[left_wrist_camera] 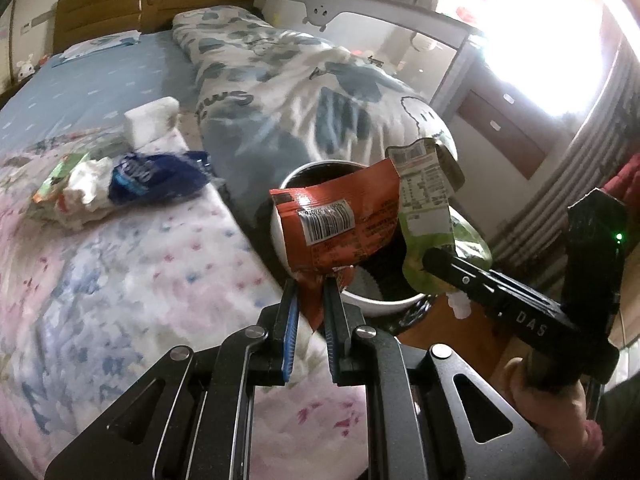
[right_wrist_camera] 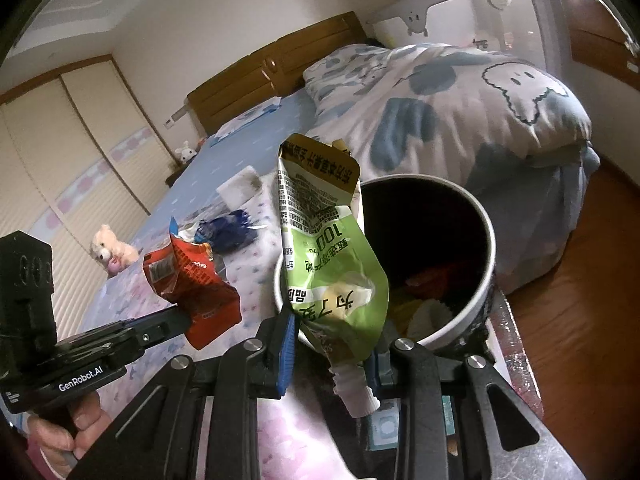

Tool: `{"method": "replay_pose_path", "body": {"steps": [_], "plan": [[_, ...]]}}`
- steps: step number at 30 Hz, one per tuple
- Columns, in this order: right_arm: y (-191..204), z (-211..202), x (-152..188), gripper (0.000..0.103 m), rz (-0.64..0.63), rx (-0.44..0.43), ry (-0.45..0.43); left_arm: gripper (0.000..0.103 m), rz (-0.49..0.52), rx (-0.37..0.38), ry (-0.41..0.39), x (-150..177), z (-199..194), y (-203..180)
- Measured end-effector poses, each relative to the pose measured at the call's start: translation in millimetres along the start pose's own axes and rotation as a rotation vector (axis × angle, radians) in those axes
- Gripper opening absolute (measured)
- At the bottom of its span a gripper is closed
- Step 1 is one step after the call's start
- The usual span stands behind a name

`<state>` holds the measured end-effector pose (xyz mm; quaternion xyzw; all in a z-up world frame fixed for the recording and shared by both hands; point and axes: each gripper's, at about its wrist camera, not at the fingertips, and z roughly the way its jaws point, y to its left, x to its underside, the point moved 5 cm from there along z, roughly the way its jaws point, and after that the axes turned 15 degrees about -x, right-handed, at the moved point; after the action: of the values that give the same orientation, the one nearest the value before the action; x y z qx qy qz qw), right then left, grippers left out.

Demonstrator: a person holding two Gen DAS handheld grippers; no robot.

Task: Collect trash
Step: 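Open left gripper dropping the chip bag while right drops the juice pouch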

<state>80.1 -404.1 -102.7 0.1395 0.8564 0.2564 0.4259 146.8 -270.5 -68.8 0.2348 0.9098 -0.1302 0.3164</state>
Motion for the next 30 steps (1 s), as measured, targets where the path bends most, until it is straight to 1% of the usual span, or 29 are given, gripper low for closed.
{"method": "replay_pose_path", "body": {"steps": [11, 30], "plan": [[-22, -2, -10, 0.028, 0.024, 0.027, -0.011, 0.011, 0.012, 0.000, 0.014, -12, 16, -13], [-37, 11, -27, 0.028, 0.032, 0.053, 0.006, 0.011, 0.019, -0.015, 0.041, -25, 38, -27]]}}
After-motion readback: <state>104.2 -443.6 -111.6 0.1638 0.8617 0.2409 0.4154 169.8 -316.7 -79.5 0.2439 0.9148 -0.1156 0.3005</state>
